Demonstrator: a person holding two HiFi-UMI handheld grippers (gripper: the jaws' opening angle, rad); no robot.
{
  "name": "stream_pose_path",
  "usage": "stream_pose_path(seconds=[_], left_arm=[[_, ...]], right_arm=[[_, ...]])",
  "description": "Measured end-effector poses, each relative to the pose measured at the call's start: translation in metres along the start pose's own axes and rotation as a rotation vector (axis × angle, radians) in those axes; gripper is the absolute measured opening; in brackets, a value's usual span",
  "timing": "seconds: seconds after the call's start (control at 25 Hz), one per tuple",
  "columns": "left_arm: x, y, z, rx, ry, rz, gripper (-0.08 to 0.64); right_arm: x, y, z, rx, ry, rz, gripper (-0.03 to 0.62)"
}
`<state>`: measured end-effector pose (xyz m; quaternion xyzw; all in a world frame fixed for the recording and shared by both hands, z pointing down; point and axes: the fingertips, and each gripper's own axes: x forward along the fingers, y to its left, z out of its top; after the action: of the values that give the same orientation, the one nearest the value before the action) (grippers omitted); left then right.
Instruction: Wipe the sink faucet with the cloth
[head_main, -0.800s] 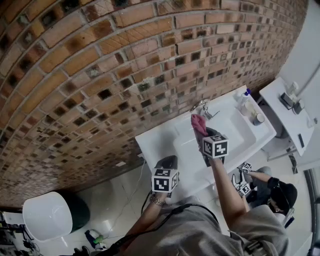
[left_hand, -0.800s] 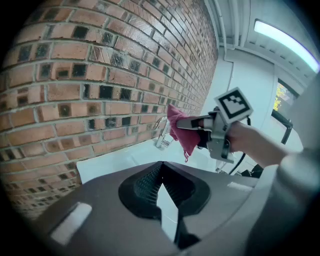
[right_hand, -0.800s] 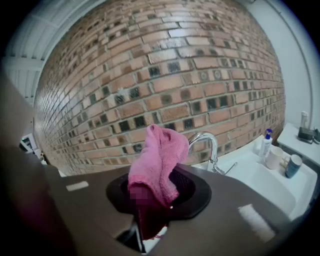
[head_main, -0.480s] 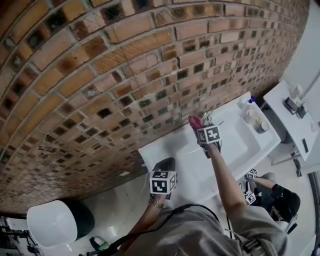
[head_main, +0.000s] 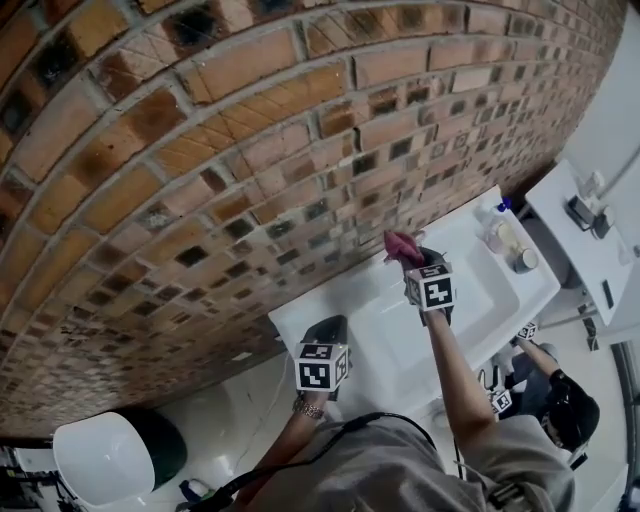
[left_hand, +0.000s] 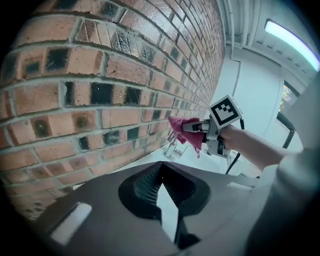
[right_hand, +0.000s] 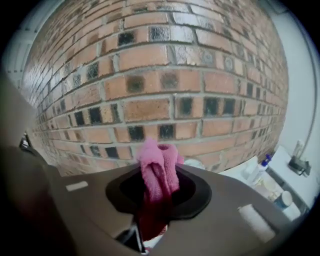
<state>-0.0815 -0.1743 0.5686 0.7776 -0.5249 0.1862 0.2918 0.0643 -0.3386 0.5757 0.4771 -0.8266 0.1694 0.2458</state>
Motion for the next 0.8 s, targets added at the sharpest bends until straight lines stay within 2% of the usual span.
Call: stream_pose_path(seconds=[0.08,0.2,0.24,0.32,0.4,0.48,0.6,0.72,0.8], left_arm=[[0.005,-0.003,-0.004,-0.002,0.013,-0.011,0.020],[0.012,-0.006,-0.003,-0.002,0.019,-0.023,0.020],[0.013,-0.006,-0.003,-0.003,0.020,-0.026,0.020],[0.015,-0.006,-0.003,-0.004,0.021,-0.027,0.020],[0.015,-0.005,-0.004,-0.003,0.025,-0.027,0.020],[0.014,-0.004,-0.006,-0.003,0.030,-0.025,0.020],[0.015,-0.001,-0.009,-0.006,0.036,-0.021,0.020],[0.015,0.001,-0.010,-0.008,0.039,-0.016,0.020],[0.016,0.002,-0.010,-0.009,0.041,-0.012,0.020]], right_arm=[[-0.005,-0.021,0.008,-0.003,-0.048,-0.076,0.086],[0.002,-0.047,0.014,0.077,-0.098,-0.045,0.087],[0.003,-0.056,0.013,0.081,-0.099,-0.060,0.087],[0.007,-0.080,0.001,0.049,-0.062,-0.159,0.084],[0.018,-0.100,-0.020,0.070,-0.012,-0.220,0.080],[0.035,-0.111,-0.044,0.112,0.040,-0.234,0.078],[0.061,-0.113,-0.077,0.107,0.149,-0.248,0.080],[0.073,-0.116,-0.093,0.125,0.198,-0.267,0.077],[0.085,-0.109,-0.109,0.169,0.240,-0.229,0.077]])
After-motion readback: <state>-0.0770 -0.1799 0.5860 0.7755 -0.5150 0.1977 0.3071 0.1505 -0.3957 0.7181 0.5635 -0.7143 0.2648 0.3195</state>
